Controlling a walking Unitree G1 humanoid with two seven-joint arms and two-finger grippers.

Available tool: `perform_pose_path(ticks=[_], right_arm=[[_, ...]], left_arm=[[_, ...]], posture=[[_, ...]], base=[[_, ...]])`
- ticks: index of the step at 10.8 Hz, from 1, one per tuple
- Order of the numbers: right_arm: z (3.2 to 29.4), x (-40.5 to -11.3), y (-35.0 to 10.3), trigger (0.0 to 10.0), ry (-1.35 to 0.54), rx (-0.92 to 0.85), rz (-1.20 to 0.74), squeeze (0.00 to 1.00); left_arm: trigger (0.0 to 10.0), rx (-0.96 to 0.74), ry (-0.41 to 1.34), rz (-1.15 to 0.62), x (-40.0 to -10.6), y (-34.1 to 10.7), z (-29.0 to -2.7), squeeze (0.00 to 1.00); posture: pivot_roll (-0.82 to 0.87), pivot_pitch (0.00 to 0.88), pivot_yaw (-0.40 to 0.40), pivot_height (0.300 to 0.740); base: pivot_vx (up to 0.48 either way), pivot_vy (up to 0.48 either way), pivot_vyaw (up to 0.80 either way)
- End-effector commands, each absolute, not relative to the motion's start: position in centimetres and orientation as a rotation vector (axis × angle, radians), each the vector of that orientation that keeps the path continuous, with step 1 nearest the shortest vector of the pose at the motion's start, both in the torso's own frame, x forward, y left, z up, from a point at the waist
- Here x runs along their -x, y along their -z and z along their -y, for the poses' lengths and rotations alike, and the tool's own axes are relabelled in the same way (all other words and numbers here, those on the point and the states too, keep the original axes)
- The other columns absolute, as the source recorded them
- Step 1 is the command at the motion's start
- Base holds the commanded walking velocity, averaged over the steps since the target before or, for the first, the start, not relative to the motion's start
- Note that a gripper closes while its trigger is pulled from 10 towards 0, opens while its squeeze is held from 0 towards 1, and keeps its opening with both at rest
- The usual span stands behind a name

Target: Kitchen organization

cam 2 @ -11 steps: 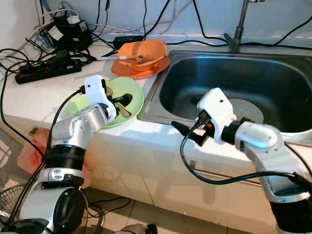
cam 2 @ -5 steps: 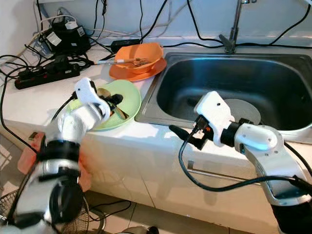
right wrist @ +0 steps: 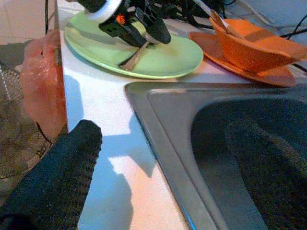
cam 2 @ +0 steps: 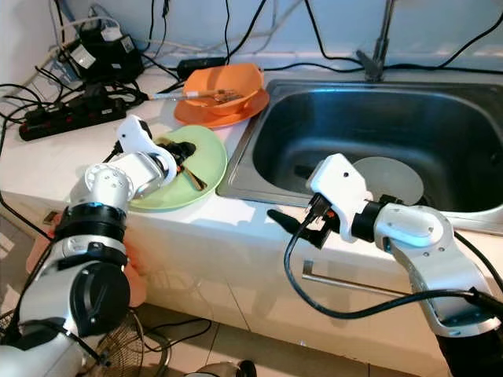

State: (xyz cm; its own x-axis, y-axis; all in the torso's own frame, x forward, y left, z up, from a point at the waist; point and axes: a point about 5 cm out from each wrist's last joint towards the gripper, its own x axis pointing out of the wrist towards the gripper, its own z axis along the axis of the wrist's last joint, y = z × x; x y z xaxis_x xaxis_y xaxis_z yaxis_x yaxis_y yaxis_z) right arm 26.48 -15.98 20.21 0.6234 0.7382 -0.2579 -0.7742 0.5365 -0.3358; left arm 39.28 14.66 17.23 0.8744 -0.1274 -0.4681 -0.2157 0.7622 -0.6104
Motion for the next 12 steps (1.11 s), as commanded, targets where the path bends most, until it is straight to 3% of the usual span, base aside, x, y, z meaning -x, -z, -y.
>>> perform_pose_path(ticks=[1,12], right_arm=[[15.6,-26.0,-20.1,10.0,-0.93,0.453,-0.085,0.0],[15.5,-26.1,-19.7,10.0,-0.923,0.458,-0.084,0.0]], left_arm=[[0.0,0.703,-0.102,-0.656,-38.4,-14.2,-14.6,0.0],[0.0,0.661,-0.166,-0.649,-37.8,-13.3,-15.9,0.0]], posture=[[0.05,0.088,0.146,0.74],[0.06,0.082,0.153,0.74]], base=[[0.0,0.0,0.0],[0.0,0.0,0.0]])
